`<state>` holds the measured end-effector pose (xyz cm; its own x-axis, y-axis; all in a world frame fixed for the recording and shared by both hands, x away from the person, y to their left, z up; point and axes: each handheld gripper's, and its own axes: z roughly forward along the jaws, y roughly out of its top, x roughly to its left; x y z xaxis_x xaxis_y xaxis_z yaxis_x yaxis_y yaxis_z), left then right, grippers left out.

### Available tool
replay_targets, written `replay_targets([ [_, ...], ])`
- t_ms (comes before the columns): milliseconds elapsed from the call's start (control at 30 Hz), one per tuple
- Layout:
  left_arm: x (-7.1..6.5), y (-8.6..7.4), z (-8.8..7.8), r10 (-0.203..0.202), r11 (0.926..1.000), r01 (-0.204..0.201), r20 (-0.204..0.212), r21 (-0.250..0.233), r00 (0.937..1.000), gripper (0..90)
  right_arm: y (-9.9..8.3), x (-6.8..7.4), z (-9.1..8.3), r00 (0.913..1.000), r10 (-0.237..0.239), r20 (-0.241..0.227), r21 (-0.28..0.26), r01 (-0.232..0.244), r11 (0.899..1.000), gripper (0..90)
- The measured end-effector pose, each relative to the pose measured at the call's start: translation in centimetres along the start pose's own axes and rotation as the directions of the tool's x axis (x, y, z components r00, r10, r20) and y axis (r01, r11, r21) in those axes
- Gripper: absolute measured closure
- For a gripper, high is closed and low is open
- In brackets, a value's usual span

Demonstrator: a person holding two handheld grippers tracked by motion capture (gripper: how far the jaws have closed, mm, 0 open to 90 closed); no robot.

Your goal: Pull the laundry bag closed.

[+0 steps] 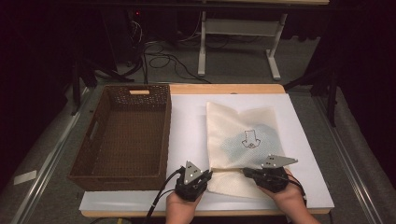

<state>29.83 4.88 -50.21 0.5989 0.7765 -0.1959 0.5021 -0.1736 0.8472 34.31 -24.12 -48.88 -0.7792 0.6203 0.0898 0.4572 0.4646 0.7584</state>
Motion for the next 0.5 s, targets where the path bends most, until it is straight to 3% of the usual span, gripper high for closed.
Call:
replay_targets([
  [233, 0.0, -0.1, 0.1, -0.004, 1.0, 0.004, 0.012, 0.007, 0.9999, 85.5, -0.9, -1.1, -1.5, 0.9996, 0.026, 0.013, -0.015, -0.026, 1.0, 88.1],
  [500, -0.1, 0.0, 0.2, 0.023, 0.9997, -0.023, 0.003, 0.012, 0.9997, 85.6, -1.7, -2.0, -3.1, 0.9986, 0.036, 0.04, -0.023, -0.035, 0.999, 87.9],
])
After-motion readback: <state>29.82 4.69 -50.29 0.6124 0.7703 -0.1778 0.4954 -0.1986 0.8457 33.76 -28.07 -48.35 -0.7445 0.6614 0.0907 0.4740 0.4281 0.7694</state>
